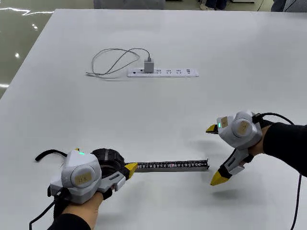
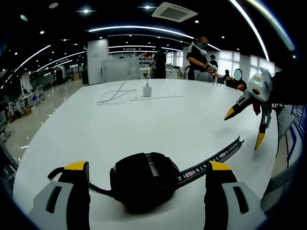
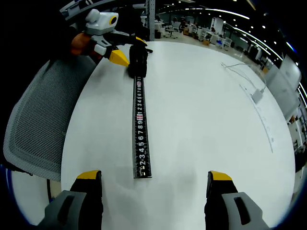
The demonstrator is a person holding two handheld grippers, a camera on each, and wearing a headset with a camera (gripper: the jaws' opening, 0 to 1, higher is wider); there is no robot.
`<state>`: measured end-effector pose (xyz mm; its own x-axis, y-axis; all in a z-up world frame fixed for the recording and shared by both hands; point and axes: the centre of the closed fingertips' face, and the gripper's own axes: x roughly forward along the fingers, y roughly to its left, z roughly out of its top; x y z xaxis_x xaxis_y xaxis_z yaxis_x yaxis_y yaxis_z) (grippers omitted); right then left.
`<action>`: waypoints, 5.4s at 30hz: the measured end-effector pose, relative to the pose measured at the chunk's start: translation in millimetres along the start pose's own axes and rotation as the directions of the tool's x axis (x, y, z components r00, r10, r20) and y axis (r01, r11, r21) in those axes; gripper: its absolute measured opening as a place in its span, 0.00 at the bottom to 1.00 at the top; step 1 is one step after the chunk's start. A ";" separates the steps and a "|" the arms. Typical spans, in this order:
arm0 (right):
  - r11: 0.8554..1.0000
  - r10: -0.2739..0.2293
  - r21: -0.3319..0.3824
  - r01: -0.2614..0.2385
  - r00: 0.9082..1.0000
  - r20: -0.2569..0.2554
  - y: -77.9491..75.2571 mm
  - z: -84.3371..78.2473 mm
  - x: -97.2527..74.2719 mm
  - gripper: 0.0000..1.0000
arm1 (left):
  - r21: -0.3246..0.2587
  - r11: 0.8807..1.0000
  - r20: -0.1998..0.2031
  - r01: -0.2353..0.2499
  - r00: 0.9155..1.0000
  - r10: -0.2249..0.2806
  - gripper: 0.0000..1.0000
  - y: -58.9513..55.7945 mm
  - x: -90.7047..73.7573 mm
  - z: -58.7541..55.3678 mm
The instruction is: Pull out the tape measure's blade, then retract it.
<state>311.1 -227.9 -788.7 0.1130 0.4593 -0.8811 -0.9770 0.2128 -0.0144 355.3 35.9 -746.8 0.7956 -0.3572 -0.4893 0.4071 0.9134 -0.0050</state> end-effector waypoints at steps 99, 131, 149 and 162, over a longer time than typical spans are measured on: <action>0.996 0.023 0.093 -0.007 0.985 -0.168 13.6 -3.8 18.1 0.10 | -0.121 0.992 -0.064 -0.043 0.997 0.035 0.75 7.9 9.2 -16.0; 0.992 0.061 0.118 -0.046 0.990 -0.126 17.7 0.5 20.3 0.09 | -0.136 0.989 -0.117 -0.054 0.992 0.038 0.60 12.2 9.4 -21.2; 0.995 0.061 0.090 -0.050 0.991 -0.123 19.2 6.7 24.6 0.10 | -0.112 0.993 -0.114 -0.037 0.993 0.024 0.60 10.9 10.8 -21.8; 0.995 0.057 0.089 -0.045 0.989 -0.134 19.5 10.5 26.6 0.10 | -0.117 0.992 -0.117 -0.036 0.993 0.022 0.60 10.6 11.0 -22.5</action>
<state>297.0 -202.4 -807.4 0.0321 0.3509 -0.9359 -0.9612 0.2675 0.0674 358.3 46.0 -771.8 0.7464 -0.3118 -0.5880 0.3231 0.9421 -0.0895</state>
